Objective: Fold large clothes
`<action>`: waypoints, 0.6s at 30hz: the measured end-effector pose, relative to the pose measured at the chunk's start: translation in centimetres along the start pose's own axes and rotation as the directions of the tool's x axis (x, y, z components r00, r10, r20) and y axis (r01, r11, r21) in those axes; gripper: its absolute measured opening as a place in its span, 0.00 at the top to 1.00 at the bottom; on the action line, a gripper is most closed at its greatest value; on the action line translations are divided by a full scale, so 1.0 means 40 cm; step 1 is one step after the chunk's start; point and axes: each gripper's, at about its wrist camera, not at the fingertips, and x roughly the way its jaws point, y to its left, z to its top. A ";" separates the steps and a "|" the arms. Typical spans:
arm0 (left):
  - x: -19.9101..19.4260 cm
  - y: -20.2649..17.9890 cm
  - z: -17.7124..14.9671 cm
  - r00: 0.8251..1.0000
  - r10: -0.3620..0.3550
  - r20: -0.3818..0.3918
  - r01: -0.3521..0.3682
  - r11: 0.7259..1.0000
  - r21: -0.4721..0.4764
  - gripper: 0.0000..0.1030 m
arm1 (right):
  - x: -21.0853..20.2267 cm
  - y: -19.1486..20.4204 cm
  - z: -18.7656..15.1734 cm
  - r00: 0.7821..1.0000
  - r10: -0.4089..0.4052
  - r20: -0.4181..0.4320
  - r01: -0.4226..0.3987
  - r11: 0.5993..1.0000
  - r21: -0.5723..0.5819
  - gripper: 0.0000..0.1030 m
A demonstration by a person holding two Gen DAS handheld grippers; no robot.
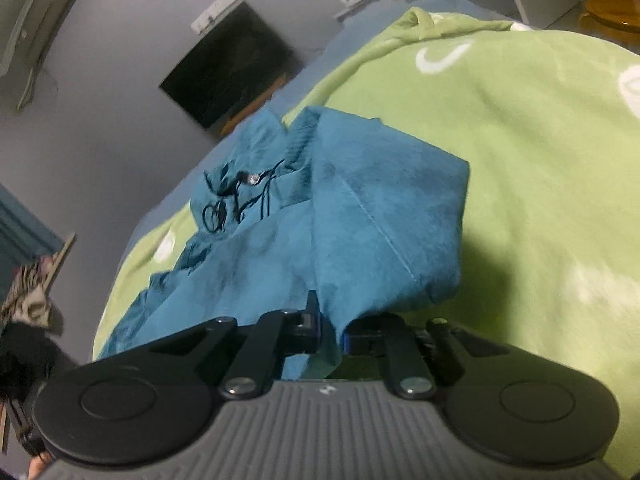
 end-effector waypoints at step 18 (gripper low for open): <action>-0.114 0.035 -0.094 0.999 0.044 -0.024 -0.043 0.999 0.032 0.64 | -0.150 -0.018 -0.027 0.993 -0.090 -0.074 0.089 0.996 -0.014 0.92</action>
